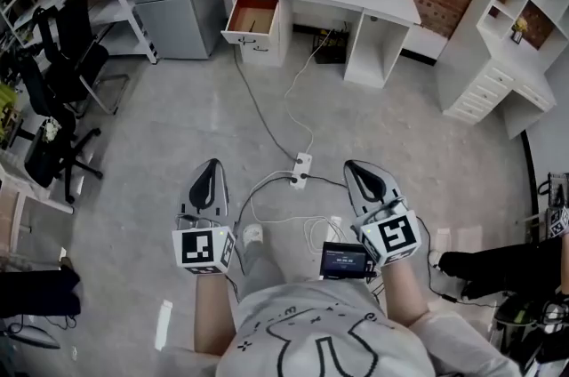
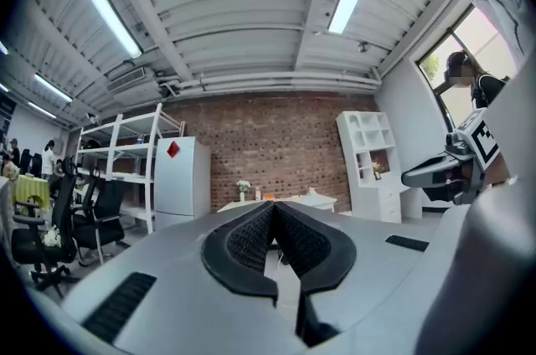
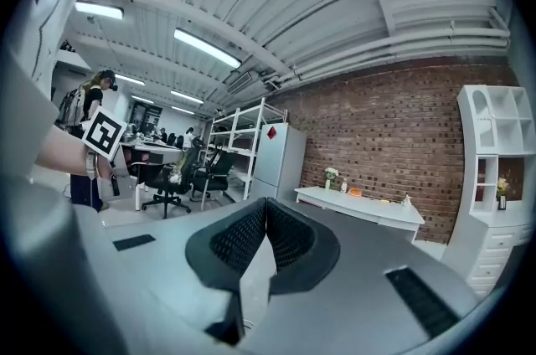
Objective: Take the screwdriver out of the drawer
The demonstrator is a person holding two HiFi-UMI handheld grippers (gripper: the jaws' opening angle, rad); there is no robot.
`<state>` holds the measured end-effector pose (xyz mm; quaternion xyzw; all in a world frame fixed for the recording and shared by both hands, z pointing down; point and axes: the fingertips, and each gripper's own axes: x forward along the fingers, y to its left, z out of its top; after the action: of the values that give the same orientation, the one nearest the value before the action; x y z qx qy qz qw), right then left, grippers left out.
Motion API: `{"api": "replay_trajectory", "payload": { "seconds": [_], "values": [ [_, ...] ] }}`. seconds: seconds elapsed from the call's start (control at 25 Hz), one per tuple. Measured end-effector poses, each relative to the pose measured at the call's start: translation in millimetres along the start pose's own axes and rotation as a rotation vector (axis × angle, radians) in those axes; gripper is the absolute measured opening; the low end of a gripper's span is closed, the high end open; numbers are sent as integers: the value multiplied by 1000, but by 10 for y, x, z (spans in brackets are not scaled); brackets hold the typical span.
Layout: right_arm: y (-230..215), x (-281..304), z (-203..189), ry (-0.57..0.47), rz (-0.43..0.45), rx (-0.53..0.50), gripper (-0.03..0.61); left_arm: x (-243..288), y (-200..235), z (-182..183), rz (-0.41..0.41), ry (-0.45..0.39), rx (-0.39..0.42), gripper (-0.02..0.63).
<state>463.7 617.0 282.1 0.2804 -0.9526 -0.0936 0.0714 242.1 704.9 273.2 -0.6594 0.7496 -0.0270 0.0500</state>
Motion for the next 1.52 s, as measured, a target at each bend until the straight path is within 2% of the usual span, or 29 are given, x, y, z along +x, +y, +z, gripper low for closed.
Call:
{"api": "replay_trajectory", "payload": {
  "seconds": [0.56,0.8,1.24,1.52],
  "values": [
    [-60,1926,261,5,-50,12,21,1404,1462,-178,-67,4,-13,8],
    [21,2621,332,2,-71,20,21,1844,2014,-267,-91,4,-11,8],
    [-28,3173,244,36,-62,61,21,2163,2423,-430,-77,26,-33,8],
    [-124,3628,232,34,-24,68,21,2467,2684,-437,-45,24,-20,8]
  ]
}}
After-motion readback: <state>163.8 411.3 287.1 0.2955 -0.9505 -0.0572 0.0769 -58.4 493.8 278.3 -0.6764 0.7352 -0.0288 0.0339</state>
